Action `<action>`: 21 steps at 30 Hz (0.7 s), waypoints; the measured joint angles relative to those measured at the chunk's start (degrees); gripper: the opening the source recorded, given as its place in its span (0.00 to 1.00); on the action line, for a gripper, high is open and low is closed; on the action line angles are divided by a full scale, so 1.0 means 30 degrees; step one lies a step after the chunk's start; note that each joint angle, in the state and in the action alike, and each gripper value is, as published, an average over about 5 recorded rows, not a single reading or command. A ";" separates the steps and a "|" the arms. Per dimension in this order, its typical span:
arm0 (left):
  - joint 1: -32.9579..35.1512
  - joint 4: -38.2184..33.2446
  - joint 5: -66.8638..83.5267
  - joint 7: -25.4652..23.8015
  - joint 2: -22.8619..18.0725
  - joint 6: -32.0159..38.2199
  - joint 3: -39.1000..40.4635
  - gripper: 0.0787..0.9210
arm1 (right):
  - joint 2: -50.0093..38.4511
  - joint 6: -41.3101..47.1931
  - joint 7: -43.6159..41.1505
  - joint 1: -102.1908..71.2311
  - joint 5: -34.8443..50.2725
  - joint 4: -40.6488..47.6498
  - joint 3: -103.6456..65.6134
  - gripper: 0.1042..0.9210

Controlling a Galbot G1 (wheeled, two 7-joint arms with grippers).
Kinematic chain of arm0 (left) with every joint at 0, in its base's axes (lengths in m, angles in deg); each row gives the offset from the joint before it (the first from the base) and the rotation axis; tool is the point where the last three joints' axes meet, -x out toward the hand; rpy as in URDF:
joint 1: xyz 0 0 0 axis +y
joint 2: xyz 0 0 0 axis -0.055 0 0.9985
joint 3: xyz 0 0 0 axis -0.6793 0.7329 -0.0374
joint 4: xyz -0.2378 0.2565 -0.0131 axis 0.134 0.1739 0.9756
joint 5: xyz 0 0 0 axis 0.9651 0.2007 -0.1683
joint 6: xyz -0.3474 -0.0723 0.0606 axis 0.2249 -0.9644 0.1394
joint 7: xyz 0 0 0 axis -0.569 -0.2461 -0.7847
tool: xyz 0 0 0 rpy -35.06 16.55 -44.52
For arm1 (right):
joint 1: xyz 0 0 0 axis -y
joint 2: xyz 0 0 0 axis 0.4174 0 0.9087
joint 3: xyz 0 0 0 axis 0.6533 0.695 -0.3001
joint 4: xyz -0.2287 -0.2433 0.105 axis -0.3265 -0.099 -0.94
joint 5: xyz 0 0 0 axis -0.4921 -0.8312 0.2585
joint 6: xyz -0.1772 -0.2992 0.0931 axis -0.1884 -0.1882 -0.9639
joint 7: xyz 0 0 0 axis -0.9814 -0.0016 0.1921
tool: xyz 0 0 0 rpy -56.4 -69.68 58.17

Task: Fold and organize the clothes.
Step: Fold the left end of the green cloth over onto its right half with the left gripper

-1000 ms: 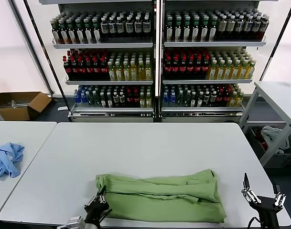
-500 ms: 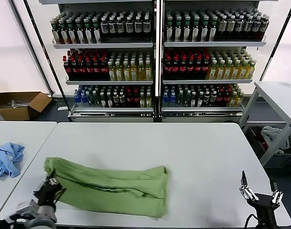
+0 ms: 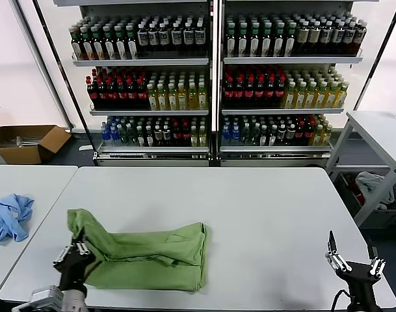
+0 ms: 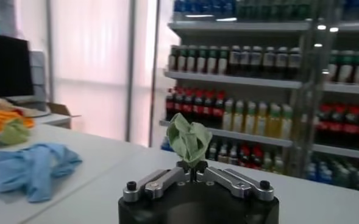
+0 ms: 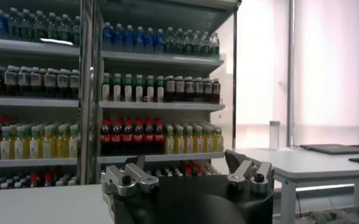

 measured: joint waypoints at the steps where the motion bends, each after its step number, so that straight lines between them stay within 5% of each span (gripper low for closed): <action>1: -0.0115 -0.0018 -0.0213 -0.0046 -0.0060 -0.0018 0.0452 0.02 | 0.0011 0.0002 0.0010 0.0016 -0.0022 0.0004 0.0017 0.88; 21: -0.3142 0.2012 -0.4015 -0.0609 -0.1461 0.0072 0.7647 0.02 | 0.0076 0.0192 0.0181 0.0476 -0.0256 0.0119 0.0365 0.88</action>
